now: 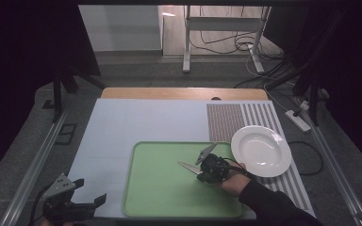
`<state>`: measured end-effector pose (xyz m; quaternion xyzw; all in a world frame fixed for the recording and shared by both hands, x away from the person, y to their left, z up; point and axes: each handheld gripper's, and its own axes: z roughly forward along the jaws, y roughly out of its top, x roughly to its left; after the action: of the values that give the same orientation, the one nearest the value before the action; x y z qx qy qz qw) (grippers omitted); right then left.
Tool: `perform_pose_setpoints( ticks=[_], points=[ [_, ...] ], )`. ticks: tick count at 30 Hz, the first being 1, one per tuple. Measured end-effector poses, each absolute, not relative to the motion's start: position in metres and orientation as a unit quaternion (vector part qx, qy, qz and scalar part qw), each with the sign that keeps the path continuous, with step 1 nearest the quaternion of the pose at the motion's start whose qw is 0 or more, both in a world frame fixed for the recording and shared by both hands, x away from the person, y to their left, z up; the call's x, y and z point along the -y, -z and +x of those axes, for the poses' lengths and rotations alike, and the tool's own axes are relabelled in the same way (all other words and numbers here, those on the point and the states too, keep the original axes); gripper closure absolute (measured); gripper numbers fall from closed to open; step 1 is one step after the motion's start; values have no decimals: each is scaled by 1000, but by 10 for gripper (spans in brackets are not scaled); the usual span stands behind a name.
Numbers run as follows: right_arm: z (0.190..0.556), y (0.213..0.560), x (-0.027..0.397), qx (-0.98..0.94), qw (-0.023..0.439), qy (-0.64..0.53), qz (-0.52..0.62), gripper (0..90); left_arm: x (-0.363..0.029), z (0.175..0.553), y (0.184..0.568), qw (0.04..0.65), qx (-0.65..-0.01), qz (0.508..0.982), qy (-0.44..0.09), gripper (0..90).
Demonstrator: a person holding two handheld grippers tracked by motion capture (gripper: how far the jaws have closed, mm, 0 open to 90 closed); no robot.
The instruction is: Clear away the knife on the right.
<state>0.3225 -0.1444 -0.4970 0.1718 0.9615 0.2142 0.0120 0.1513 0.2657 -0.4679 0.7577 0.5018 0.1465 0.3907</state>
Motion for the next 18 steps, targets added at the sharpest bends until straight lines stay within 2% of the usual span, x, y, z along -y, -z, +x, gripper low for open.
perform_pose_setpoints(
  ticks=[7, 12, 18],
  points=[
    [339, 503, 136, -956, 20, -221, 192, 900, -266, 151, 468, 393, -501, 757, -147, 26],
    [349, 501, 151, -949, 53, -204, 233, 900, -266, 150, 468, 393, -500, 758, -148, 26],
    [358, 498, 172, -942, 60, -195, 268, 900, -266, 150, 468, 393, -500, 757, -148, 26]
  ],
)
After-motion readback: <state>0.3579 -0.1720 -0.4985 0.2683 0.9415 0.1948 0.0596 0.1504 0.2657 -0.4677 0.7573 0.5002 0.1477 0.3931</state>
